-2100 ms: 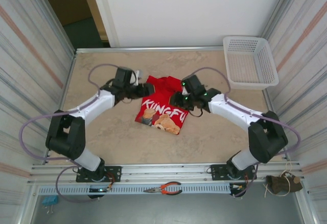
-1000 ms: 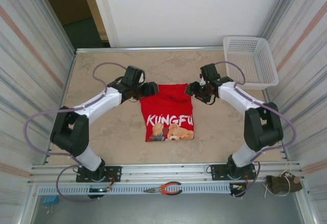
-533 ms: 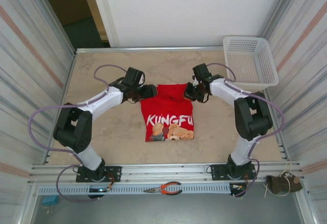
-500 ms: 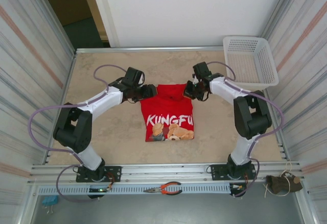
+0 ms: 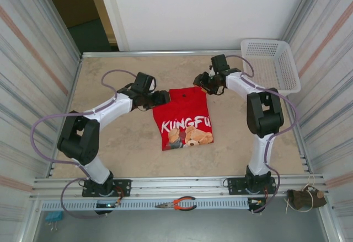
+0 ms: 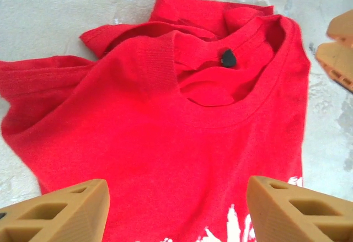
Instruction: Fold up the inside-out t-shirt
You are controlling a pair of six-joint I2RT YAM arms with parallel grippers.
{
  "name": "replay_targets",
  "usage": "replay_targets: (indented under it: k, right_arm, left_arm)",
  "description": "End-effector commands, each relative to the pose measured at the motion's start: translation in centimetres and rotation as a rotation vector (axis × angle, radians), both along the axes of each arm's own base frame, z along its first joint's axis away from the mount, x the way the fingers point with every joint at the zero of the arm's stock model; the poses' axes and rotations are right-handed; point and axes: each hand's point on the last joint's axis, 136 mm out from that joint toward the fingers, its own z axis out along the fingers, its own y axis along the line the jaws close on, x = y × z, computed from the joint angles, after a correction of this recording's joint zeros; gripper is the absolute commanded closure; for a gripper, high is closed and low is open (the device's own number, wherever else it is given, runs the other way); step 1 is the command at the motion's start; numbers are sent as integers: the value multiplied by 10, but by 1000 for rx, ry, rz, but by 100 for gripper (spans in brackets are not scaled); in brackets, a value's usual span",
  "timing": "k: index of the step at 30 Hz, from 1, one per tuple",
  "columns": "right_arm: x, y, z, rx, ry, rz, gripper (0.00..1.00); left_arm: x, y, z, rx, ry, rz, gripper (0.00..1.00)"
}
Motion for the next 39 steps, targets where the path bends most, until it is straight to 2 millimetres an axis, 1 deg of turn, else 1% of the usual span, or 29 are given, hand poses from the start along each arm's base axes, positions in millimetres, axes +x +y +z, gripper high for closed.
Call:
replay_targets:
  k: [1,2,4,6,9,11,13,15,17,19,20,21,23,25,26,27,28,29,30,31,33,34,36,39]
  right_arm:
    - [-14,-2,33,19,-70,11,52]
    - [-18,-1,35,17,-79,15,55]
    - [-19,0,32,14,-77,24,60]
    - [-16,3,21,18,-57,33,65]
    - [-8,12,2,34,-28,48,69]
    - [-4,14,-13,33,-13,46,70]
    - [-3,10,-29,5,8,30,71]
    - [-5,4,-45,-15,32,11,71]
    - [-9,1,-54,-12,47,-4,71]
    - [-12,1,-54,-10,46,-4,72]
    - [-15,1,-50,-6,39,2,72]
    - [-15,0,-44,-3,26,8,73]
    - [-17,-3,-17,7,-33,26,72]
    - [-20,-14,8,-20,-86,29,68]
    - [-21,-22,17,-40,-106,24,64]
    - [-22,-29,21,-54,-111,20,55]
    - [-22,-38,24,-74,-114,11,46]
    - [-21,-46,23,-92,-111,4,37]
    - [-20,-51,21,-94,-103,2,32]
    - [-18,-55,17,-86,-90,2,29]
    - [-13,-59,7,-80,-65,5,26]
    - [-10,-60,2,-85,-58,11,25]
    - [-6,-57,-9,-83,-42,32,24]
    - [0,-48,-26,-58,-19,67,24]
  left_arm:
    - [6,-14,18,-64,-43,-39,34]
    - [8,-17,17,-70,-43,-41,35]
    - [11,-20,12,-73,-37,-45,39]
    - [16,-26,4,-80,-20,-50,42]
    - [27,-33,-9,-77,-2,-59,42]
    - [38,-29,-20,-51,4,-45,41]
    - [52,-21,-32,-17,3,-20,40]
    - [66,-12,-44,-8,20,-2,40]
    - [78,-4,-54,-3,29,16,40]
    - [88,0,-56,-14,20,16,40]
    - [91,-1,-51,-25,11,6,40]
    - [93,-3,-43,-39,-6,-8,40]
    - [92,-8,-14,-73,-63,-46,38]
    - [86,-8,17,-99,-114,-65,36]
    - [81,-2,28,-89,-123,-53,35]
    - [78,8,32,-69,-115,-23,35]
    - [71,16,32,-58,-90,-3,34]
    - [65,24,29,-51,-69,22,33]
    - [60,33,22,-37,-47,54,33]
    - [56,41,13,-33,-27,73,32]
    - [49,56,-8,-13,22,117,29]
    - [47,59,-17,-24,41,121,29]
    - [49,60,-30,-41,54,114,27]
    - [56,52,-44,-58,71,58,25]
